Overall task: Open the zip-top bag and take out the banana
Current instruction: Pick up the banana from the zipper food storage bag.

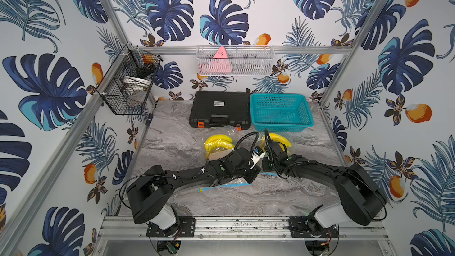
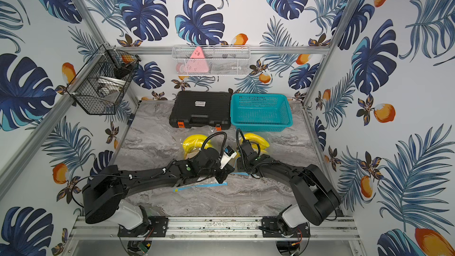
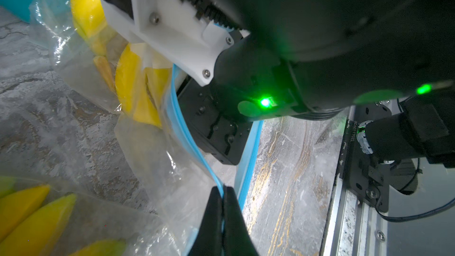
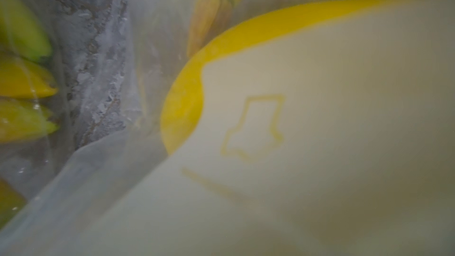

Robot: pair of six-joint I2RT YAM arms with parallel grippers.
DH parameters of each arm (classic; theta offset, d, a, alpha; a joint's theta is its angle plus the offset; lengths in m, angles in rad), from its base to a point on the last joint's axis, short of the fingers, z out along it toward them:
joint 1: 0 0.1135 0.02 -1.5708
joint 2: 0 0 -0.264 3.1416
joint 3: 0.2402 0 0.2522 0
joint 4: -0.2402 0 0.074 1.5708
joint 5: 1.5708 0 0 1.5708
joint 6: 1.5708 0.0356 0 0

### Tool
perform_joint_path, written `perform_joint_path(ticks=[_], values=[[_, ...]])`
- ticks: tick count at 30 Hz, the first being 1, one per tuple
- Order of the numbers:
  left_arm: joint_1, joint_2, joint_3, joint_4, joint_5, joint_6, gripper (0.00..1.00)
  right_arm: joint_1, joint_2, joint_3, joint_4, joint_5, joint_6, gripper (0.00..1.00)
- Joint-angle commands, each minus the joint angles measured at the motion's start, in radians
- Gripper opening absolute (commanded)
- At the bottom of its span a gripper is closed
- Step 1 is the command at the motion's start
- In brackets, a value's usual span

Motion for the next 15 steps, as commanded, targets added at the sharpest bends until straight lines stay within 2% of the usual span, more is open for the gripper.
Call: perform_joint_path(ticks=[1, 7, 9, 15], values=[[-0.001, 0.000, 0.001, 0.022, 0.005, -0.003, 0.00, -0.001, 0.032, 0.008, 0.031, 0.025, 0.008, 0.39], [-0.002, 0.012, 0.000, -0.004, -0.028, 0.014, 0.00, 0.000, 0.001, 0.009, 0.001, 0.012, 0.001, 0.24], [-0.001, 0.018, -0.003, -0.007, -0.051, 0.012, 0.00, -0.001, -0.014, 0.006, -0.021, -0.001, -0.006, 0.16], [-0.001, 0.057, 0.005, -0.023, -0.108, 0.023, 0.00, -0.004, -0.108, -0.028, -0.044, -0.133, -0.030, 0.00]])
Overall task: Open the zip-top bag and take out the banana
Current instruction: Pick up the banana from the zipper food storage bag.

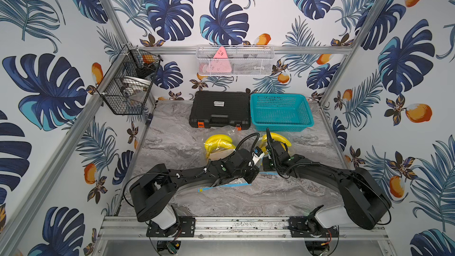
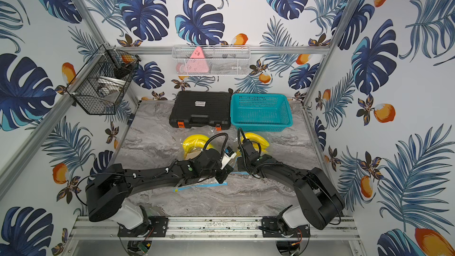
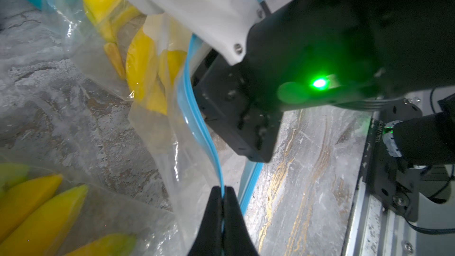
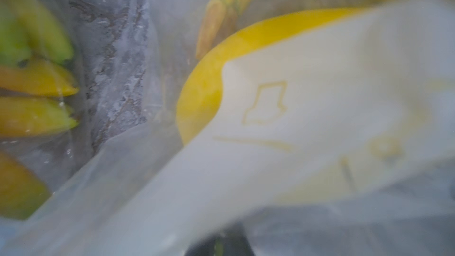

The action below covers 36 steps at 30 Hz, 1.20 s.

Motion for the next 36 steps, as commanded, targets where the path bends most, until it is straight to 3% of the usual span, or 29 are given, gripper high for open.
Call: perform_joint_path(ticks=[1, 6, 14, 19, 30, 36], values=[[0.001, 0.020, 0.008, -0.014, -0.040, 0.017, 0.00, -0.003, -0.018, -0.018, -0.013, -0.088, -0.010, 0.00], [0.001, 0.034, 0.021, -0.024, -0.065, 0.022, 0.00, -0.006, 0.023, 0.052, -0.117, -0.160, -0.008, 0.00], [0.001, 0.064, 0.039, -0.038, -0.114, 0.059, 0.00, -0.022, -0.194, 0.086, -0.274, -0.268, -0.048, 0.00], [0.003, 0.077, 0.071, -0.054, -0.174, 0.054, 0.00, -0.024, -0.192, 0.107, -0.394, -0.411, -0.071, 0.00], [0.093, 0.118, 0.180, -0.138, -0.171, 0.071, 0.00, -0.024, -0.429, 0.069, -0.395, -0.526, -0.070, 0.00], [0.112, 0.141, 0.231, -0.167, -0.128, 0.062, 0.00, -0.024, -0.495, 0.053, -0.313, -0.755, -0.070, 0.00]])
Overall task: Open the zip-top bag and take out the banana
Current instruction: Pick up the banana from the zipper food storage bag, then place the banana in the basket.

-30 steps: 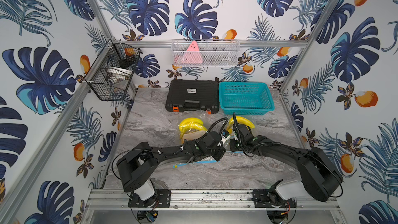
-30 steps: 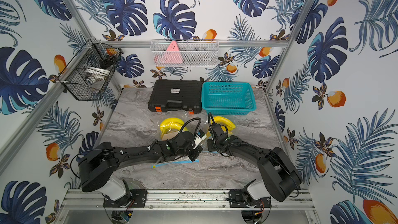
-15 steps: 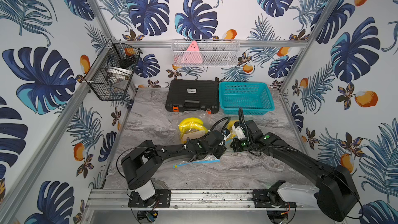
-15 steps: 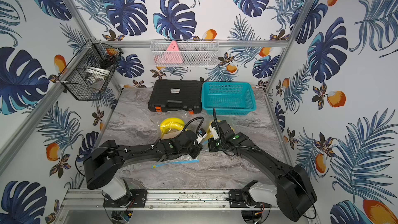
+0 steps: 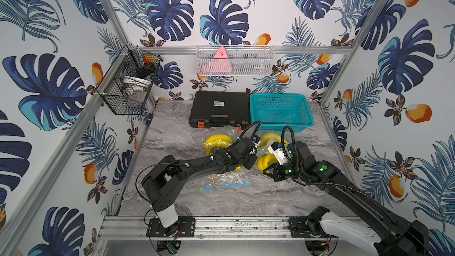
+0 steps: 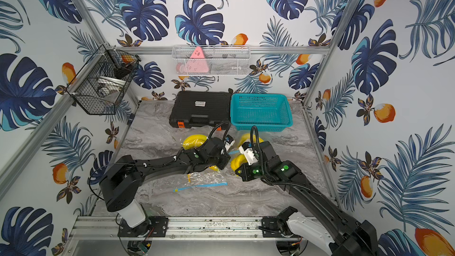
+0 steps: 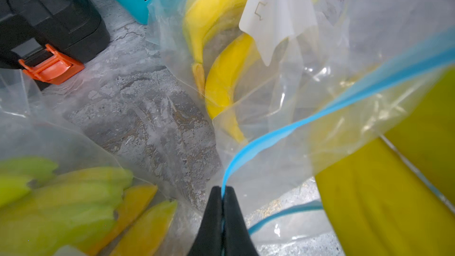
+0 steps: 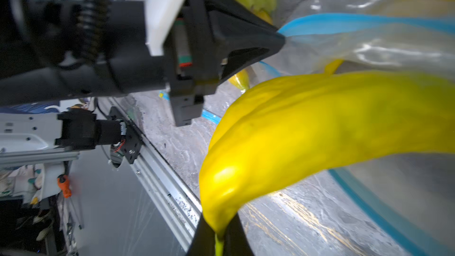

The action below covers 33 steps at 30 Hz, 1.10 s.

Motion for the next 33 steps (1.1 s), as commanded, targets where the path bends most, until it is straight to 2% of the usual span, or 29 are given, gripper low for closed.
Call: perform_joint_path(ticks=[1, 5, 9, 14, 16, 17, 19, 20, 21, 23, 26, 29, 33], values=[[0.009, 0.014, 0.034, -0.021, 0.034, -0.010, 0.00, 0.002, -0.047, -0.006, 0.077, -0.172, -0.002, 0.00], [0.015, 0.014, 0.032, -0.021, 0.052, -0.021, 0.00, 0.001, -0.167, 0.050, 0.128, -0.129, 0.031, 0.00], [0.040, -0.006, -0.007, 0.007, 0.081, -0.055, 0.00, -0.001, -0.208, 0.163, 0.056, -0.047, 0.010, 0.00], [0.042, -0.009, -0.015, 0.008, 0.096, -0.059, 0.00, -0.017, -0.182, 0.248, 0.129, 0.170, -0.059, 0.01], [0.043, -0.013, -0.021, 0.015, 0.108, -0.068, 0.00, -0.077, -0.066, 0.293, 0.155, 0.223, -0.102, 0.01], [0.043, -0.020, -0.026, 0.020, 0.116, -0.071, 0.00, -0.170, 0.016, 0.321, 0.175, 0.167, -0.106, 0.00], [0.042, -0.044, -0.044, 0.038, 0.127, -0.084, 0.00, -0.383, 0.189, 0.350, 0.279, -0.025, -0.058, 0.00], [0.041, -0.058, -0.054, 0.053, 0.141, -0.093, 0.00, -0.468, 0.274, 0.361, 0.353, -0.051, -0.042, 0.00], [0.039, -0.070, -0.063, 0.065, 0.150, -0.099, 0.00, -0.506, 0.343, 0.369, 0.402, -0.027, -0.058, 0.00], [0.030, -0.091, -0.080, 0.082, 0.152, -0.114, 0.00, -0.531, 0.507, 0.462, 0.465, 0.090, -0.130, 0.00], [0.017, -0.099, -0.086, 0.101, 0.172, -0.128, 0.00, -0.554, 0.749, 0.645, 0.456, 0.083, -0.170, 0.00], [0.000, -0.082, -0.061, 0.081, 0.171, -0.125, 0.00, -0.554, 0.906, 0.755, 0.496, 0.074, -0.172, 0.00], [-0.008, -0.072, -0.060, 0.090, 0.177, -0.151, 0.00, -0.554, 1.116, 0.951, 0.292, 0.126, -0.211, 0.00]])
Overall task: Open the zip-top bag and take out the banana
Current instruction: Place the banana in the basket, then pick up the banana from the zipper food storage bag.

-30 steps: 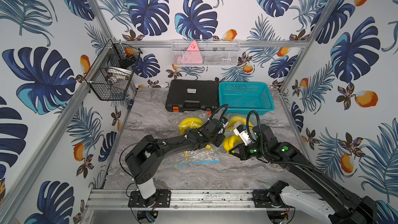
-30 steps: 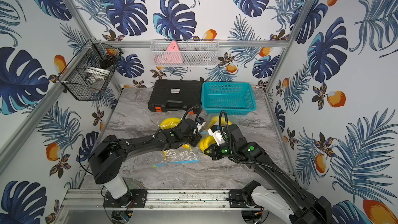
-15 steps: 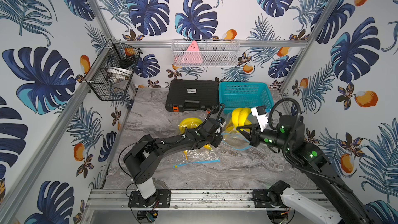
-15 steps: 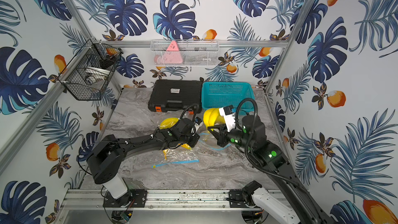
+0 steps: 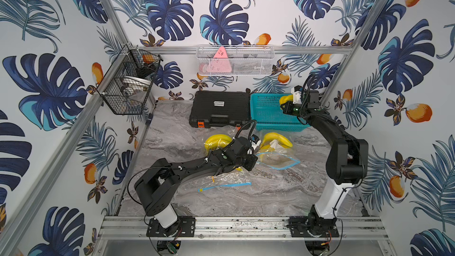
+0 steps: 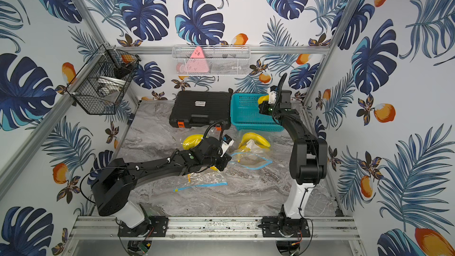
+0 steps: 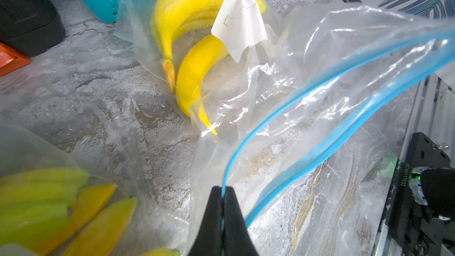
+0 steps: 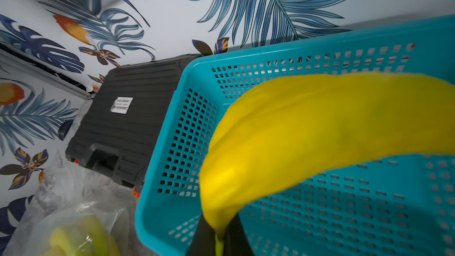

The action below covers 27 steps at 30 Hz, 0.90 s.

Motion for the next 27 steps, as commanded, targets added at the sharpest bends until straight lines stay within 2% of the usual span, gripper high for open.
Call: perform_joint_path(ticks=[1, 4, 5, 7, 10, 14, 18, 22, 27], values=[[-0.004, 0.004, 0.005, 0.033, 0.011, -0.045, 0.00, 0.001, 0.117, 0.108, -0.148, 0.041, -0.059, 0.00], [-0.012, 0.011, 0.008, 0.039, 0.015, -0.048, 0.00, 0.000, 0.104, 0.025, -0.101, 0.049, -0.044, 0.12], [-0.015, 0.017, 0.014, 0.034, 0.012, -0.044, 0.00, 0.001, 0.077, -0.015, -0.066, 0.063, -0.034, 0.28], [-0.019, 0.028, 0.022, 0.026, 0.010, -0.040, 0.00, 0.000, 0.015, -0.064, -0.035, 0.079, -0.021, 0.46], [-0.024, 0.038, 0.024, 0.026, 0.007, -0.039, 0.00, 0.000, -0.133, -0.140, -0.018, 0.106, 0.000, 0.61], [-0.024, 0.034, 0.006, 0.021, -0.007, -0.031, 0.00, 0.002, -0.419, -0.330, 0.018, 0.149, 0.077, 0.66], [-0.024, 0.020, -0.018, 0.001, -0.028, -0.036, 0.00, 0.060, -0.711, -0.553, -0.021, 0.149, 0.132, 0.65], [-0.026, -0.019, -0.034, -0.014, -0.090, -0.035, 0.00, 0.276, -0.986, -0.761, -0.118, 0.270, 0.164, 0.62], [-0.026, -0.029, -0.003, -0.050, -0.119, -0.033, 0.00, 0.528, -1.225, -0.926, -0.169, 0.362, 0.289, 0.52]])
